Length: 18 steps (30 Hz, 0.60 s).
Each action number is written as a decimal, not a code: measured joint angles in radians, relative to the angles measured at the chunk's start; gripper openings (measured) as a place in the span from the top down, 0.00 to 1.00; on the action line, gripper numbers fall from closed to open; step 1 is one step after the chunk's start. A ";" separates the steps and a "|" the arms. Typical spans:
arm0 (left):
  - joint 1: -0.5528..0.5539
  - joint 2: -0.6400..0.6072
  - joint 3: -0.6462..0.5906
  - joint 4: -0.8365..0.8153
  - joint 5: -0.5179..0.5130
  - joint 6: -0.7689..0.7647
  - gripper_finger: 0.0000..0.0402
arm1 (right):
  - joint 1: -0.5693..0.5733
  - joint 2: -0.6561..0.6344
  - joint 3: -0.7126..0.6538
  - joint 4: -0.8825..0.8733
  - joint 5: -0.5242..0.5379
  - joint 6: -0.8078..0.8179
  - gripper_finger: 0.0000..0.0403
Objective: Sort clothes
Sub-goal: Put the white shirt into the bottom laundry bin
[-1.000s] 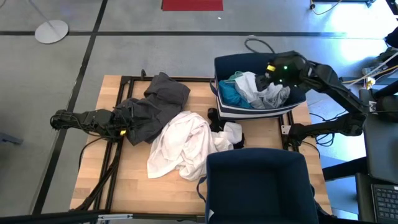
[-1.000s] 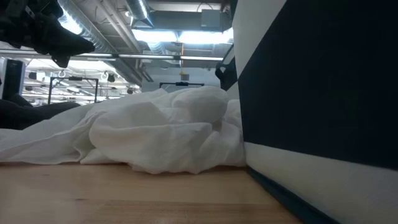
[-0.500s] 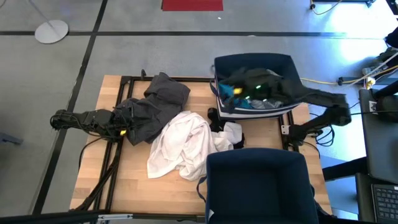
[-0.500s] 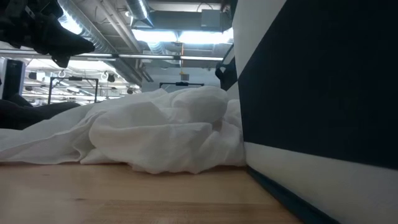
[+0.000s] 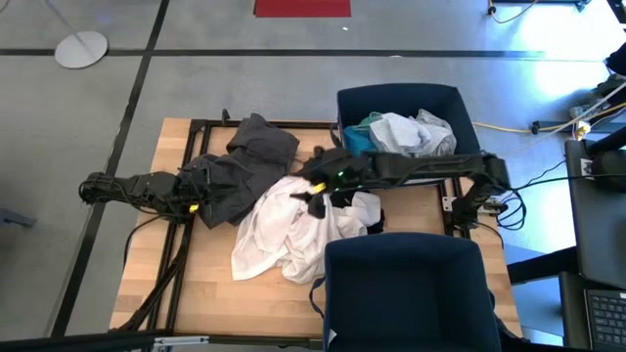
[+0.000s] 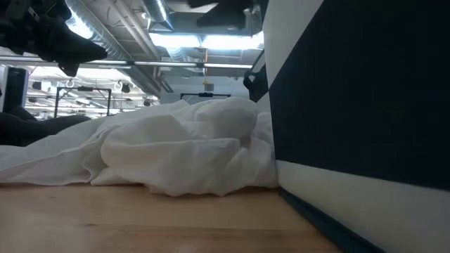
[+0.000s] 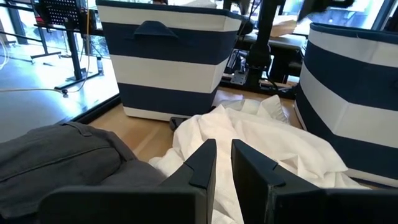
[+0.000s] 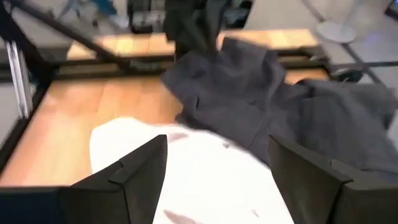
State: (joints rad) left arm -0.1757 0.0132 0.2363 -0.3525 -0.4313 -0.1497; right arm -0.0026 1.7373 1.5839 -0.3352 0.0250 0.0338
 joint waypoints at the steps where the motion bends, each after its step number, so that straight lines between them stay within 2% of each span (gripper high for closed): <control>1: 0.000 0.000 0.000 0.000 0.000 0.000 0.90 | 0.005 0.018 0.007 -0.010 0.000 -0.009 0.32; 4: 0.000 0.000 0.000 0.000 0.000 0.000 0.90 | 0.011 0.074 0.054 -0.039 0.001 -0.022 0.32; 13: 0.000 0.000 0.000 0.001 0.000 0.006 0.90 | 0.009 0.264 0.299 -0.342 0.035 -0.057 0.32; 18: 0.000 0.000 0.000 0.000 0.000 0.008 0.90 | 0.009 0.349 0.347 -0.410 0.030 -0.069 0.32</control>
State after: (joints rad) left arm -0.1760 0.0128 0.2363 -0.3526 -0.4316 -0.1421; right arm 0.0063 2.0866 1.9305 -0.7452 0.0545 -0.0352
